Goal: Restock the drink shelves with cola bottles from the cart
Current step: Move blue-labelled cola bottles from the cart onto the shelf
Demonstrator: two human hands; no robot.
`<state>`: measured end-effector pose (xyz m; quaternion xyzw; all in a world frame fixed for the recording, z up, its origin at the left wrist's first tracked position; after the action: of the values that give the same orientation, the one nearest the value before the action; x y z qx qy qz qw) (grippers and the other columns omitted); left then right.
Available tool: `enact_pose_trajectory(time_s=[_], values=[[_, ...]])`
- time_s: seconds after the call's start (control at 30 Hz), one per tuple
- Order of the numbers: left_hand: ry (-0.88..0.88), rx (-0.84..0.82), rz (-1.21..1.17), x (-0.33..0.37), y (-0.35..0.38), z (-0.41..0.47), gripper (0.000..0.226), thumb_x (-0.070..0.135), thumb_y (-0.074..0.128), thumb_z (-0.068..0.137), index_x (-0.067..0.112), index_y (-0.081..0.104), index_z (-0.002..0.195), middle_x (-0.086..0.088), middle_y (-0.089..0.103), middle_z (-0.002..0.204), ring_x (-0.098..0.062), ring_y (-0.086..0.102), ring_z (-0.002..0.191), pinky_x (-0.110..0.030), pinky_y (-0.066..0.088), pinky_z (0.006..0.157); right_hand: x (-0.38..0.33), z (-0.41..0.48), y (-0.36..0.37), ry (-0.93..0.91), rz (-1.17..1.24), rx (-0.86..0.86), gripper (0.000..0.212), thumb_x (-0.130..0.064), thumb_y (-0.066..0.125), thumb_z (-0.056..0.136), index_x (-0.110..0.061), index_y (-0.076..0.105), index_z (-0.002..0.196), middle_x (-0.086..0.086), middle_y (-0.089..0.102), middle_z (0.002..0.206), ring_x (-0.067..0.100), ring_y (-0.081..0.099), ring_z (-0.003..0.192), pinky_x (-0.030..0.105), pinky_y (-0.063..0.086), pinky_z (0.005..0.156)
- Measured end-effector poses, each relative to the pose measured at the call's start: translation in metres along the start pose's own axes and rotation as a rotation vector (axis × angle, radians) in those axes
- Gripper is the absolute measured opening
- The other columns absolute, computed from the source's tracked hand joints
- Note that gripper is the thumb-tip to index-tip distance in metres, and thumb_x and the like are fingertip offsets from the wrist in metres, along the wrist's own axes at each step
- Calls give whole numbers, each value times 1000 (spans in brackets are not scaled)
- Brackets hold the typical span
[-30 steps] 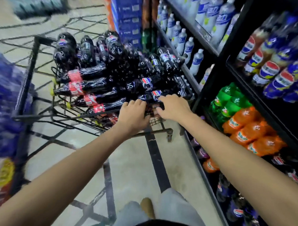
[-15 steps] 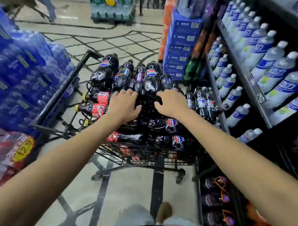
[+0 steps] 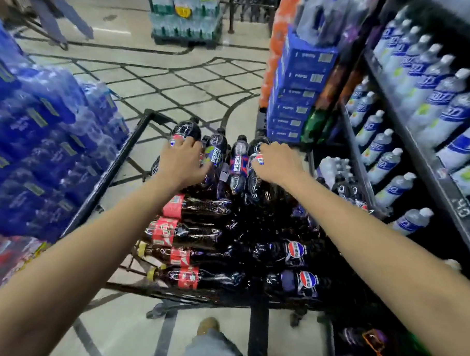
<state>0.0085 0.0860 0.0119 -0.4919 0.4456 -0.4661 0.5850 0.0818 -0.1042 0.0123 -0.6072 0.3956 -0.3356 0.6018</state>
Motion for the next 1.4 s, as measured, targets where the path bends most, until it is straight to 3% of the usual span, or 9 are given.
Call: enact_pose_trajectory(time_s=[0.2, 0.37, 0.53, 0.77, 0.93, 1.07, 1.2, 1.27, 1.4], values=[[-213, -112, -278, -61, 28, 60, 71, 46, 56, 88, 3, 34, 140, -23, 44, 138, -40, 43, 127, -48, 38, 102, 10, 32, 29, 397, 279, -196, 86, -57, 50, 89, -4, 18, 149, 20, 38, 146, 36, 45, 128, 44, 43, 101], [-452, -359, -787, -89, 69, 78, 68, 40, 70, 82, -4, 49, 130, -23, 58, 124, -35, 57, 111, -31, 46, 91, 20, 40, 57, 644, 603, -286, 105, -55, 63, 83, -1, 6, 152, 15, 40, 148, 33, 43, 131, 37, 39, 101], [-525, -519, -996, -91, 87, 75, 85, 42, 78, 76, -6, 38, 134, -25, 60, 118, -35, 64, 97, -40, 55, 79, 24, 42, 75, 725, 777, -233, 98, -50, 73, 76, -3, 25, 147, 13, 42, 144, 28, 48, 121, 30, 36, 85], [-518, -450, -1027, -90, 90, 73, 80, 38, 75, 78, -7, 39, 133, -23, 64, 107, -36, 66, 93, -48, 56, 84, 27, 40, 81, 754, 839, -154, 92, -48, 73, 75, -6, 30, 144, 12, 46, 139, 30, 47, 122, 34, 40, 88], [-545, -402, -1089, -95, 78, 71, 74, 36, 74, 79, -7, 43, 130, -22, 66, 104, -31, 67, 83, -38, 56, 69, 30, 37, 65, 777, 907, -71, 77, -48, 72, 73, -9, 41, 131, 7, 53, 117, 23, 50, 97, 33, 40, 76], [-498, -334, -1109, -91, 53, 72, 71, 39, 74, 78, -5, 45, 126, -18, 66, 98, -28, 67, 75, -38, 58, 62, 28, 34, 47, 790, 1000, 24, 72, -49, 74, 72, -9, 45, 124, 7, 58, 114, 26, 58, 101, 37, 50, 85], [-408, -289, -1139, -64, 25, 70, 71, 42, 75, 76, 3, 41, 124, -17, 61, 112, -32, 64, 96, -44, 55, 86, 22, 20, 29, 732, 1088, 143, 48, -42, 75, 73, -14, 54, 106, 1, 63, 92, 19, 61, 85, 33, 52, 76], [-329, -295, -1168, -39, 12, 67, 74, 43, 74, 76, 6, 39, 130, -14, 61, 111, -28, 64, 94, -40, 56, 82, 23, 6, 23, 710, 1115, 188, 52, -43, 75, 72, -15, 53, 111, 0, 63, 97, 17, 62, 88, 33, 53, 78], [-177, -288, -1220, 19, -4, 49, 72, 44, 73, 78, 10, 39, 131, -9, 60, 109, -23, 62, 93, -36, 52, 84, 33, -37, 12, 700, 1163, 293, 44, -42, 73, 76, -20, 47, 104, -5, 60, 96, 2, 55, 75, 20, 45, 59]])
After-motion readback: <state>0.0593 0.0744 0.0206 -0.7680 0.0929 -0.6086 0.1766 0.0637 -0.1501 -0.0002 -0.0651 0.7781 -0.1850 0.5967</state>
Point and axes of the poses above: each hand's wrist, its own z-axis towards the middle knuckle, its own y-axis out of the palm, x = y × z, the point moved 5 cm from there along z, towards the middle knuckle
